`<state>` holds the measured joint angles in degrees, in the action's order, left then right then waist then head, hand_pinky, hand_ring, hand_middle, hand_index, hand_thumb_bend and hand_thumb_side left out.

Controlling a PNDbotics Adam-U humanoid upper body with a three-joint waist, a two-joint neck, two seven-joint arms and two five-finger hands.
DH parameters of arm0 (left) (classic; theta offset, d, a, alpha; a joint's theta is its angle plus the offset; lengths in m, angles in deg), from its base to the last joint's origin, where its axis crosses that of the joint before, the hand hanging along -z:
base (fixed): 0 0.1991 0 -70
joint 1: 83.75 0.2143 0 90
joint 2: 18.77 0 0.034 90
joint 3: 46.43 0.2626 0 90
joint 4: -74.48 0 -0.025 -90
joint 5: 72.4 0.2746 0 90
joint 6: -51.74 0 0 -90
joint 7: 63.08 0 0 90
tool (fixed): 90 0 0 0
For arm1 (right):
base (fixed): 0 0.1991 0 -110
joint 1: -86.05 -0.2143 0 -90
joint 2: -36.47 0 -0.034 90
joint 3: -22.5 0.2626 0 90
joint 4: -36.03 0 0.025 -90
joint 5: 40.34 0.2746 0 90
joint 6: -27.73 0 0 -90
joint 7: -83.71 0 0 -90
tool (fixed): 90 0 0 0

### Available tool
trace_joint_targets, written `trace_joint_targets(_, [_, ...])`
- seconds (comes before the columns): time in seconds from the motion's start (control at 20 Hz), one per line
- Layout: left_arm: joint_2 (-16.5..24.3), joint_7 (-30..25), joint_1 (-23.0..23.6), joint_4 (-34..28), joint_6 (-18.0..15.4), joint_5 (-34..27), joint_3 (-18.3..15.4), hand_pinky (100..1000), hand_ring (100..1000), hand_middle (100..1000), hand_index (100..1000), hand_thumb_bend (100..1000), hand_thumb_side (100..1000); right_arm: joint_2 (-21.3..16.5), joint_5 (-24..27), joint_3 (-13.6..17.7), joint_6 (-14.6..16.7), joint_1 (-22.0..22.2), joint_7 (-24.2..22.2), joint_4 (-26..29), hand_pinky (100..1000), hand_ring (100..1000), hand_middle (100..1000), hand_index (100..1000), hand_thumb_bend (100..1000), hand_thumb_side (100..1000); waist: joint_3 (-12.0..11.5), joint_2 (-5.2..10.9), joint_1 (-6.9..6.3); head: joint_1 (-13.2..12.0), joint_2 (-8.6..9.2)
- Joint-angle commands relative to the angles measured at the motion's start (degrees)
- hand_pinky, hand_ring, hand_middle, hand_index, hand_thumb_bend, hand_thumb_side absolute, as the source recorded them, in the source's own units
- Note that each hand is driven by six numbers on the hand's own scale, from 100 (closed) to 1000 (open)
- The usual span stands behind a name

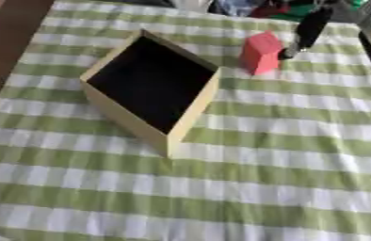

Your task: Pick up objects on the table and place them in the box.

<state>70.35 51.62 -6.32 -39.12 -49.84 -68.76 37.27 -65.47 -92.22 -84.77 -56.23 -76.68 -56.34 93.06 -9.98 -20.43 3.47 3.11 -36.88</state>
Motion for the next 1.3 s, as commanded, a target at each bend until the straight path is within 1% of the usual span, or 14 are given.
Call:
trace_joint_targets(0.05, [0.9, -0.3, -0.7, -1.0, -0.2, 0.4, -0.5, 1000, 483, 477, 696, 101, 126, -0.4, -2.2, 0.9, 0.6, -1.8, 0.5, 0.2, 1000, 1000, 956, 1000, 471, 171, -0.3, 0.84, -0.24, 0.2, 1.01])
trace_joint_targets(0.35, [0.8, -0.4, -0.7, -1.0, -0.2, 0.4, -0.5, 1000, 482, 477, 695, 100, 131, -0.1, -4.6, 1.2, 1.3, -2.0, 1.1, -0.6, 1000, 1000, 956, 1000, 473, 178, -0.5, 0.14, -0.02, 0.5, 1.79])
trace_joint_targets(0.65, [0.7, -0.5, -1.0, -1.0, -0.2, 0.4, -0.5, 1000, 481, 476, 695, 100, 134, 0.3, -5.0, 1.5, 1.4, -2.4, 2.2, -0.7, 1000, 1000, 956, 1000, 469, 170, -0.7, -0.66, 0.18, 0.7, 2.67])
trace_joint_targets(0.8, [0.8, -0.6, -1.1, -1.0, -0.3, 0.4, -0.5, 1000, 481, 476, 695, 100, 133, 0.1, -6.3, 1.0, 1.9, -2.5, 1.8, -0.9, 1000, 1000, 962, 1000, 467, 176, -0.8, -0.99, 0.38, 0.8, 3.31])
trace_joint_targets(0.95, [0.9, -0.5, -1.1, -1.0, -0.3, 0.5, -0.6, 1000, 481, 476, 694, 100, 134, -0.1, -7.7, 1.1, 2.6, -2.8, 1.3, -1.0, 1000, 1000, 959, 1000, 462, 170, -0.7, -1.2, 0.68, 0.7, 3.44])
trace_joint_targets(1.3, [1.1, -0.6, -1.4, -1.0, -0.3, 0.5, -0.6, 1000, 481, 475, 693, 100, 135, -0.1, -8.6, 0.8, 3.7, -2.8, -0.3, -1.3, 1000, 1000, 961, 1000, 466, 179, -0.7, -1.49, 1.12, 0.5, 4.12])
